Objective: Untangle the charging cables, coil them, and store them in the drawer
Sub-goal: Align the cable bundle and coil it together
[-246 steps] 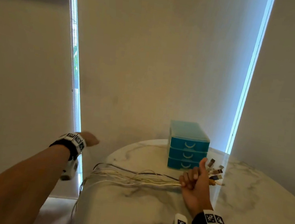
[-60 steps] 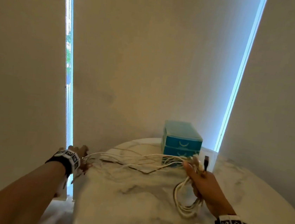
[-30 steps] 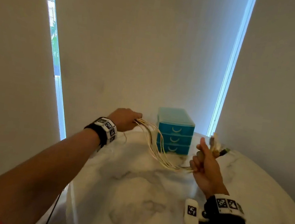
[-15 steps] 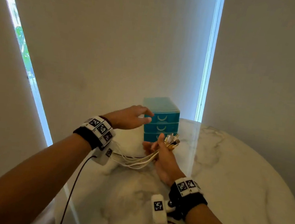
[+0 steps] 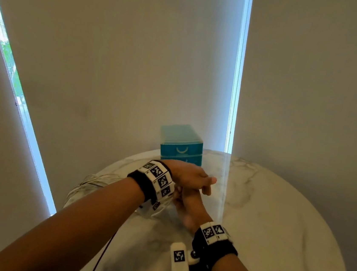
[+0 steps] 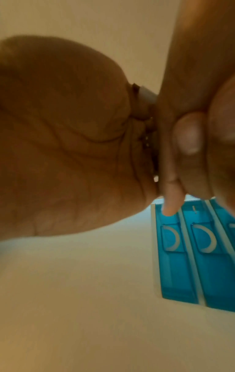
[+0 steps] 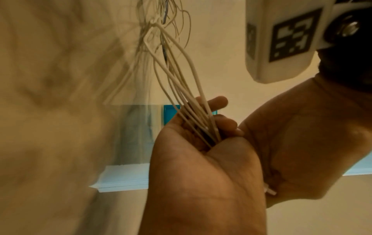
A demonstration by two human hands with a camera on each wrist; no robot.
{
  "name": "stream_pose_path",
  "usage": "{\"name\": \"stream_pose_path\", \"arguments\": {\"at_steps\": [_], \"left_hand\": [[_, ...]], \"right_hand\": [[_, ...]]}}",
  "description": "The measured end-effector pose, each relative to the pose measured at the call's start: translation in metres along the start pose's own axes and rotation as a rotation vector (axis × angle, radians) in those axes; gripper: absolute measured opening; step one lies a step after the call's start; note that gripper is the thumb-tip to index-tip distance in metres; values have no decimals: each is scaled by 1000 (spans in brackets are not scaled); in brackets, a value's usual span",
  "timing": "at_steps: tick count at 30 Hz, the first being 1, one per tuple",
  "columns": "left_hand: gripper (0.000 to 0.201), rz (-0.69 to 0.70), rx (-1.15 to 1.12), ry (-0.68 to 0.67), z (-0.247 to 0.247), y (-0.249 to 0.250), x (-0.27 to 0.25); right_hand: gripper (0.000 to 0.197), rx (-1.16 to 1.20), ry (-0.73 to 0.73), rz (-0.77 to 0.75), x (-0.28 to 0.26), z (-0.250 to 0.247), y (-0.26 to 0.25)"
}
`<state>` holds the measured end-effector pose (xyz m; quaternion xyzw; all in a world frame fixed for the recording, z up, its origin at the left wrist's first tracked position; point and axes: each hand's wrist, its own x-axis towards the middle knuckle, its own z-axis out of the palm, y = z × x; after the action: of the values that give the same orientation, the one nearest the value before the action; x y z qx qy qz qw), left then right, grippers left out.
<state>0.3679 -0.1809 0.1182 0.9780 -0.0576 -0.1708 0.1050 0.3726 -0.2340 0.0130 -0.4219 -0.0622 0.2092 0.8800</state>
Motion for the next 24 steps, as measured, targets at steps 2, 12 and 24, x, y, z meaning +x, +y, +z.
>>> {"name": "stream_pose_path", "arguments": {"at_steps": [2,12,24], "left_hand": [[72,54,-115,77,-2,-2,0],[100,128,-649,218,-23,-10,7],[61,111,-210,129,0,12,2]], "right_hand": [[70,-107,-21,-5,-8,0,-5],[49,-195,-148,51,-15,-2,-11],[48,-931,165,129,9,13,-19]]}}
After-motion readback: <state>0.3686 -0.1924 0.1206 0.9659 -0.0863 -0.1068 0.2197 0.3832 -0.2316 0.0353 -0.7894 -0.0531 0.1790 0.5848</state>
